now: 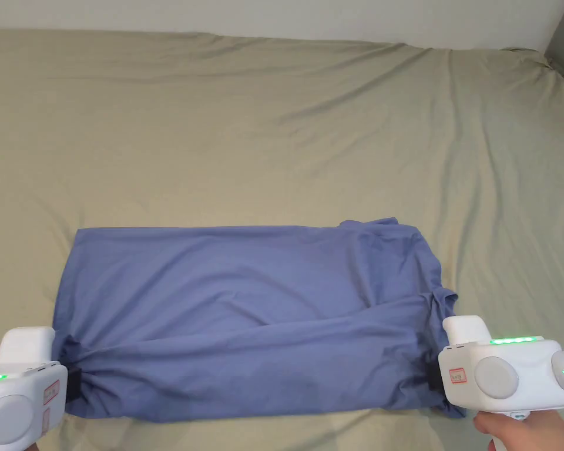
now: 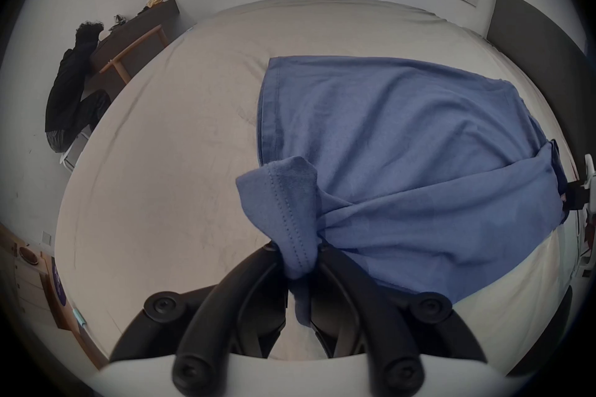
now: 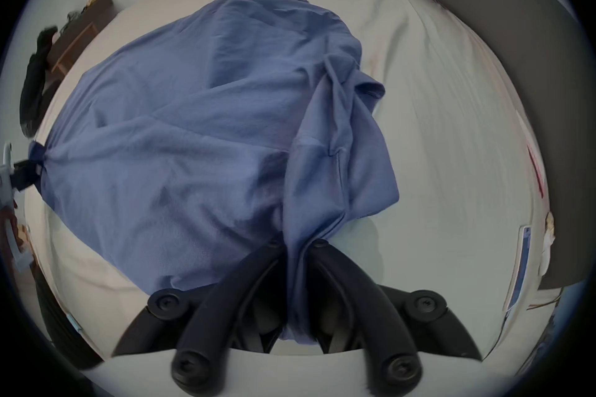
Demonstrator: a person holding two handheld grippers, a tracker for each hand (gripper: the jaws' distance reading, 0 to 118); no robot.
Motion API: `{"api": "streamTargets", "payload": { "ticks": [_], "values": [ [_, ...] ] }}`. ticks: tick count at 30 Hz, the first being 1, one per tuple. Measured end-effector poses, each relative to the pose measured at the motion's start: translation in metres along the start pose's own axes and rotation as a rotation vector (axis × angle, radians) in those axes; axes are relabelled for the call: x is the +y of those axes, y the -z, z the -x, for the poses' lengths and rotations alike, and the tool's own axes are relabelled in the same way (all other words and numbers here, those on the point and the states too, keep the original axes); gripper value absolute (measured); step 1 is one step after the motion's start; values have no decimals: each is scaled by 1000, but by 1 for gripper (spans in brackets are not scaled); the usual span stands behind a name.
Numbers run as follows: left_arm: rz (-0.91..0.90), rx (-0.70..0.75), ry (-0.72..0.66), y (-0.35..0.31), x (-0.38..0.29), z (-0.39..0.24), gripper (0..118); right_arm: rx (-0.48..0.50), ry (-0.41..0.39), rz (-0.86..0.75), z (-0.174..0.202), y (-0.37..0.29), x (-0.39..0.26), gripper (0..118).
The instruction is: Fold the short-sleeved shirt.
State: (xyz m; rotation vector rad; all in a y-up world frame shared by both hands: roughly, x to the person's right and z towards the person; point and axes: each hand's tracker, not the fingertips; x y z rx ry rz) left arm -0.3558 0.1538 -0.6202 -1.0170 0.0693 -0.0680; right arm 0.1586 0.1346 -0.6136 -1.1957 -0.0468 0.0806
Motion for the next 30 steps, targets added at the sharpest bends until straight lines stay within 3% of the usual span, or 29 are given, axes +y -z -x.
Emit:
{"api": "streamTargets", "payload": {
  "ticks": [11,16,21,26,30],
  "values": [
    [-48,-33,113,-62,16,8,9,92,75,-61,-39,-100,-8,9],
    [26,-63,188,-83,-4,14,9,47,79,-6,-42,-133,-43,9],
    [149,-75,227,-69,-51,14,9,82,142,117,-45,-106,-89,9],
    [271,-63,228,-34,-89,12,9,56,131,193,-36,-55,-117,9],
    [240,-80,183,-31,-81,24,9,41,118,194,-30,-44,-120,10]
  ]
}}
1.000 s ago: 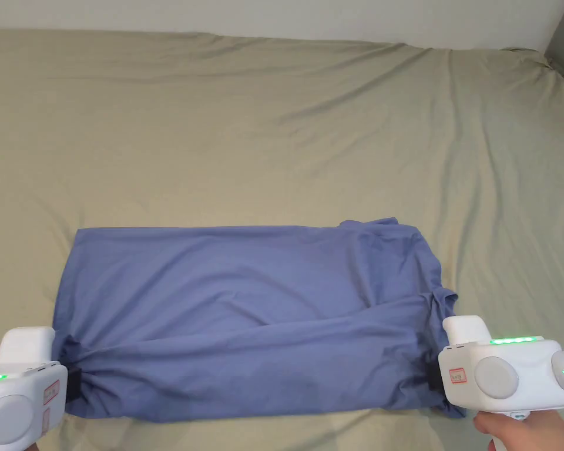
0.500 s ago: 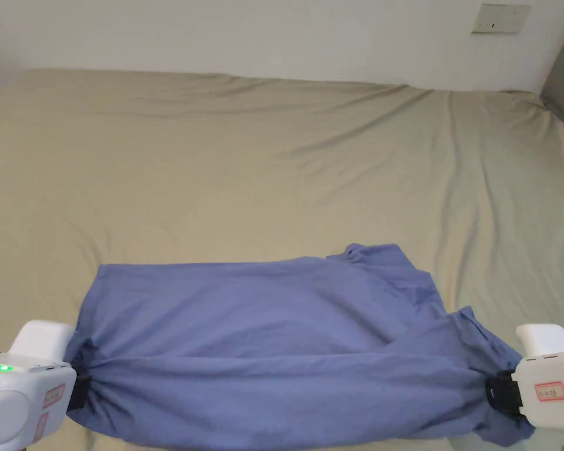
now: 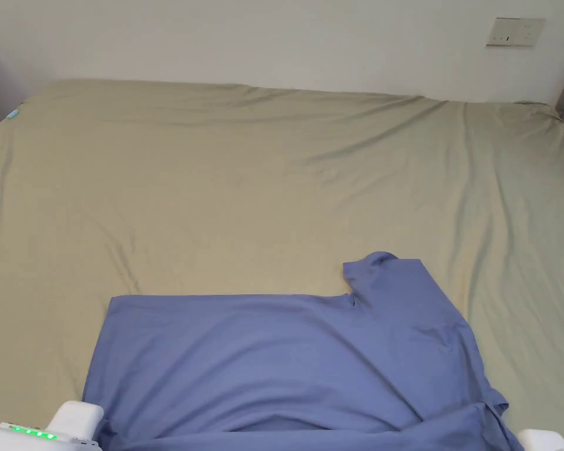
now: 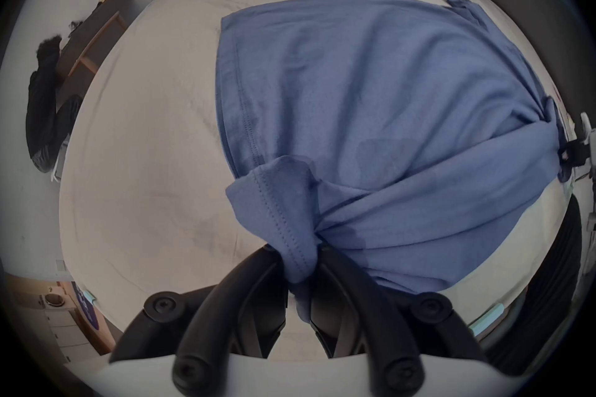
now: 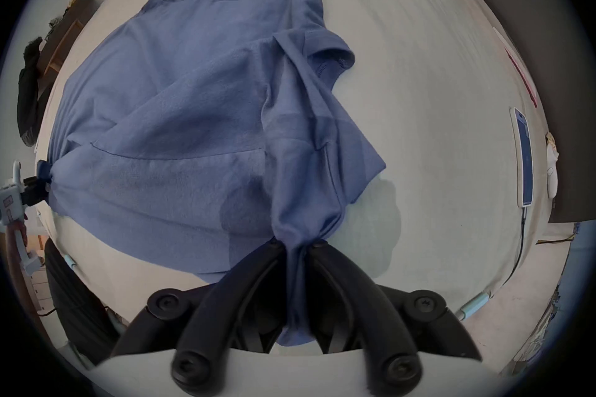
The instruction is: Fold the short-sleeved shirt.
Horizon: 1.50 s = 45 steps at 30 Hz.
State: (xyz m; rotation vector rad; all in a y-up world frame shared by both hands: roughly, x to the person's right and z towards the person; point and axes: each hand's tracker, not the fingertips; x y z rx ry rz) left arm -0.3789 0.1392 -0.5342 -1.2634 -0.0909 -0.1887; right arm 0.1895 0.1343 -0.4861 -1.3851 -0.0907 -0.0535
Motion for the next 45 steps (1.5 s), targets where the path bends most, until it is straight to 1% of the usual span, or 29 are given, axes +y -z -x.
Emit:
{"api": "streamTargets", "payload": {
  "ticks": [1,2,3,4,5,6,7,8,10,12,14,16,17,19,20,21,22,23,24,25,26,27,31,33,36,38,42,43,45],
  "values": [
    [2,-4,0,0,1,2,10,-3,-4,0,1,-3,2,15],
    [-3,-13,-10,-2,0,4,11,-20,-13,-6,2,-5,4,30],
    [-6,-22,-24,-3,0,6,24,-72,-33,-36,1,-10,6,66],
    [-13,-14,-40,-7,-1,8,43,-142,-59,-51,-1,-18,10,93],
    [-19,9,-59,-11,0,11,73,-153,-58,-85,-4,-27,14,106],
    [-33,14,-66,-16,-1,11,107,-136,-44,-132,-7,-38,17,108],
    [-89,-7,-79,-25,1,14,117,-100,-26,-193,-8,-54,23,108],
    [-158,-25,-98,-37,3,17,117,-73,-13,-241,-9,-70,30,108],
    [-275,-39,-150,-64,12,19,116,-49,-18,-351,-2,-102,42,108],
    [-410,-40,-193,-92,22,20,116,-33,-72,-503,13,-137,53,108],
    [-579,-34,-214,-126,33,15,116,-30,-130,-674,36,-174,59,108],
    [-722,-17,-222,-156,41,6,111,-28,-166,-815,59,-203,61,108],
    [-801,3,-212,-175,45,-4,104,-18,-187,-884,72,-217,60,108],
    [-940,53,-183,-203,49,-23,75,-21,-215,-990,96,-237,58,103],
    [-996,102,-167,-213,51,-33,75,-33,-224,-1036,109,-244,57,103],
    [-1038,135,-156,-221,53,-42,70,-40,-236,-1073,120,-249,55,101],
    [-1079,165,-140,-232,55,-55,57,-39,-256,-1111,133,-254,52,96],
    [-1098,185,-132,-237,57,-63,38,-46,-272,-1141,143,-257,51,78],
    [-1120,189,-130,-241,59,-72,19,-52,-291,-1168,153,-256,50,40],
    [-1135,187,-127,-243,60,-77,10,-74,-302,-1185,161,-255,50,11],
    [-1129,176,-122,-243,63,-81,4,-61,-305,-1210,166,-253,49,1],
    [-1132,170,-114,-244,65,-86,0,-41,-313,-1192,170,-251,51,1],
    [-1130,165,-68,-241,74,-94,0,-29,-322,-1171,181,-242,58,1],
    [-1131,176,-37,-239,78,-96,0,-66,-338,-1173,181,-237,62,1],
    [-1090,157,-31,-224,90,-91,0,-82,-354,-1163,179,-226,69,1],
    [-1003,124,-27,-203,99,-85,0,-74,-353,-1136,176,-216,76,1],
    [-740,72,5,-122,116,-53,0,-79,-332,-1061,163,-193,86,1],
    [-701,72,-15,-102,118,-43,0,-82,-327,-1043,158,-187,88,1],
    [-551,78,-66,-58,129,-13,0,-91,-312,-1001,147,-174,93,1]
  ]
}}
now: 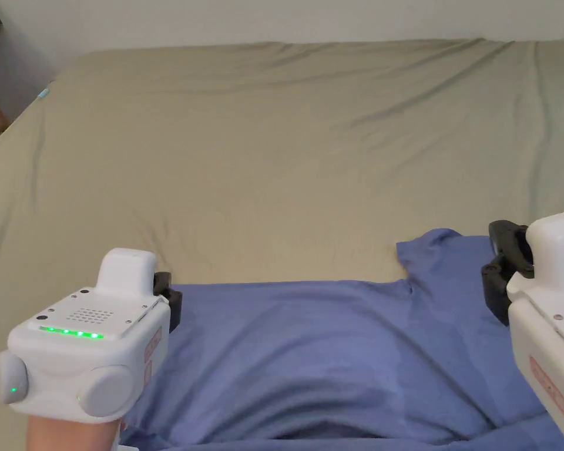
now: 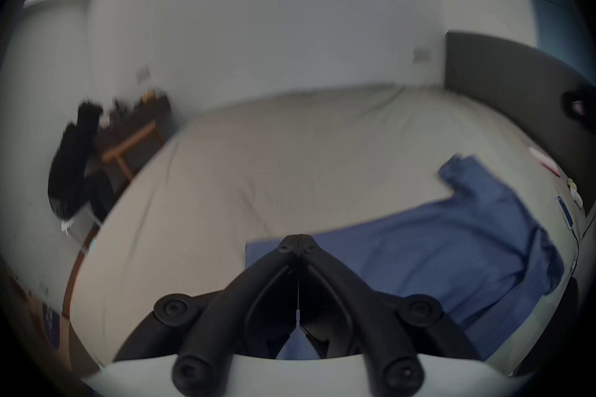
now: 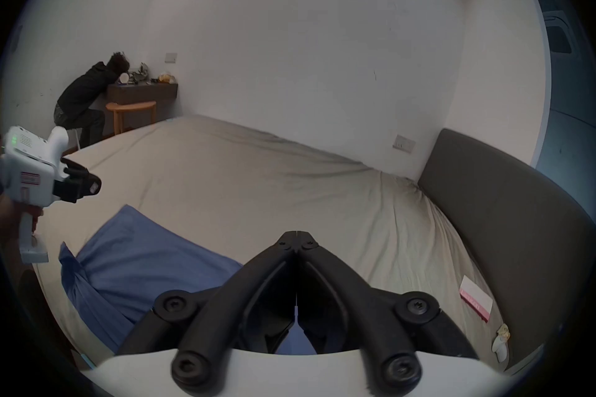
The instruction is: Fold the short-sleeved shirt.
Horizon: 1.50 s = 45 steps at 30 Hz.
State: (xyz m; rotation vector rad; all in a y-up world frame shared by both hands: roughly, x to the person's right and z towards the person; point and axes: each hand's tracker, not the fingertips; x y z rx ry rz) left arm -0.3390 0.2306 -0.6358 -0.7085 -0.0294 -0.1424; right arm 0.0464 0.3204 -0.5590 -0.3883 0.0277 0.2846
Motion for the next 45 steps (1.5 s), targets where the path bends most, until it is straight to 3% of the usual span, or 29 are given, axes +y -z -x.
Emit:
{"api": "streamTargets", "payload": {
  "ticks": [2,4,5,8,9,15,17,19,20,21,22,24,25,26,27,28,29,37,39,42,43,44,45],
  "values": [
    [106,26,-60,45,-9,30,7,-11,9,38,-9,9,-9,1],
    [162,34,-157,82,-15,57,73,-24,24,73,-17,15,-17,1],
    [195,5,-219,99,-15,69,73,-27,33,87,-21,18,-21,1],
    [215,7,-233,136,-16,83,104,-40,48,132,-31,27,-29,1],
    [219,8,-230,143,-15,82,105,-42,50,144,-33,30,-31,1],
    [344,18,-188,189,-8,66,102,-53,59,217,-47,45,-41,1],
    [300,39,-177,182,-8,59,101,-54,60,236,-51,50,-44,1],
    [310,2,-158,177,-2,55,79,-55,55,256,-55,57,-46,1],
    [286,-22,-131,171,1,50,56,-54,49,270,-58,62,-48,1],
    [277,-25,-78,164,3,49,18,-52,45,285,-62,69,-49,1],
    [280,63,13,160,5,41,0,-50,44,300,-66,76,-50,1],
    [245,-40,-18,144,10,38,0,-31,66,370,-77,97,-53,3],
    [229,-22,-31,136,13,40,0,-35,92,391,-84,107,-55,14],
    [189,1,-27,124,17,38,0,-44,124,421,-92,120,-58,41],
    [160,5,-8,113,20,36,0,-35,161,452,-101,134,-63,88],
    [132,8,7,100,23,35,0,-38,182,499,-110,150,-69,112],
    [114,2,22,90,24,33,0,-22,193,565,-116,166,-77,116],
    [59,4,120,34,20,15,0,-1,312,799,-134,244,-146,116],
    [64,-3,125,29,15,12,0,4,303,796,-124,243,-151,109],
    [75,-4,131,32,9,12,0,75,324,739,-114,236,-144,53],
    [80,-2,130,33,9,13,0,89,300,743,-114,237,-142,28],
    [86,-1,123,33,9,14,0,77,218,728,-110,236,-137,4],
    [89,0,112,34,9,17,0,49,158,716,-107,232,-131,4]
  ]
}}
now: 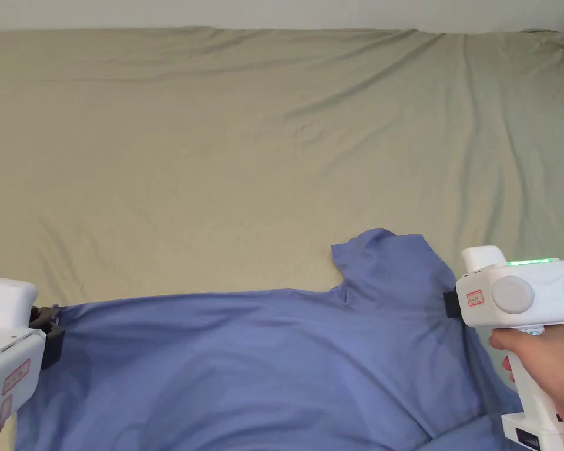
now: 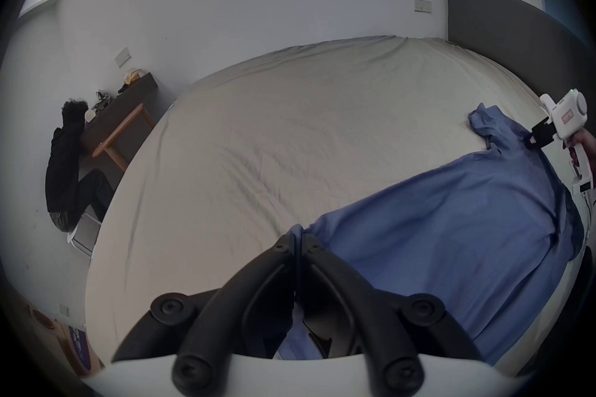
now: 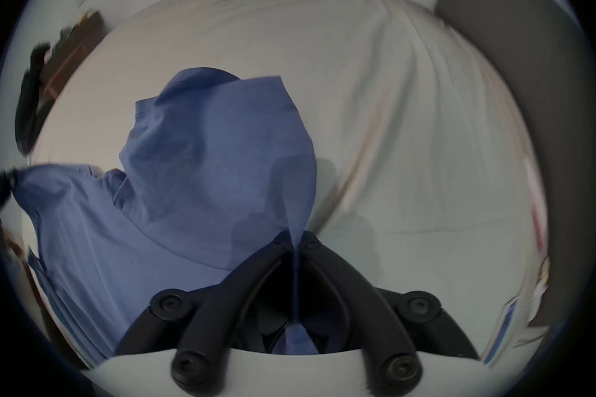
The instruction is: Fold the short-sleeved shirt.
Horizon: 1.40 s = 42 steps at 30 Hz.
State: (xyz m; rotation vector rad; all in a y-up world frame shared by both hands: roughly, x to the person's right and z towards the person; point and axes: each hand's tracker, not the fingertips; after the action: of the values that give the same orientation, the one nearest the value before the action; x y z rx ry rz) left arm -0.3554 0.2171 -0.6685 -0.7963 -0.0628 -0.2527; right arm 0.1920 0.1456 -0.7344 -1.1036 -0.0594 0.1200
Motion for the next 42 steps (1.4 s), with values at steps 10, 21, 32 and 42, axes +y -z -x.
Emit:
{"api": "streamTargets", "payload": {
  "ticks": [10,21,32,42],
  "values": [
    [-12,18,-2,-62,13,25,0,75,-9,-132,-33,-146,-19,4],
    [128,-50,61,-106,-70,16,0,112,-100,6,-34,-209,-129,4],
    [376,-115,112,-79,-152,2,0,162,-129,307,-23,-165,-201,4],
    [453,-137,112,-51,-161,-1,5,117,-160,407,-9,-96,-218,11]
  ]
}}
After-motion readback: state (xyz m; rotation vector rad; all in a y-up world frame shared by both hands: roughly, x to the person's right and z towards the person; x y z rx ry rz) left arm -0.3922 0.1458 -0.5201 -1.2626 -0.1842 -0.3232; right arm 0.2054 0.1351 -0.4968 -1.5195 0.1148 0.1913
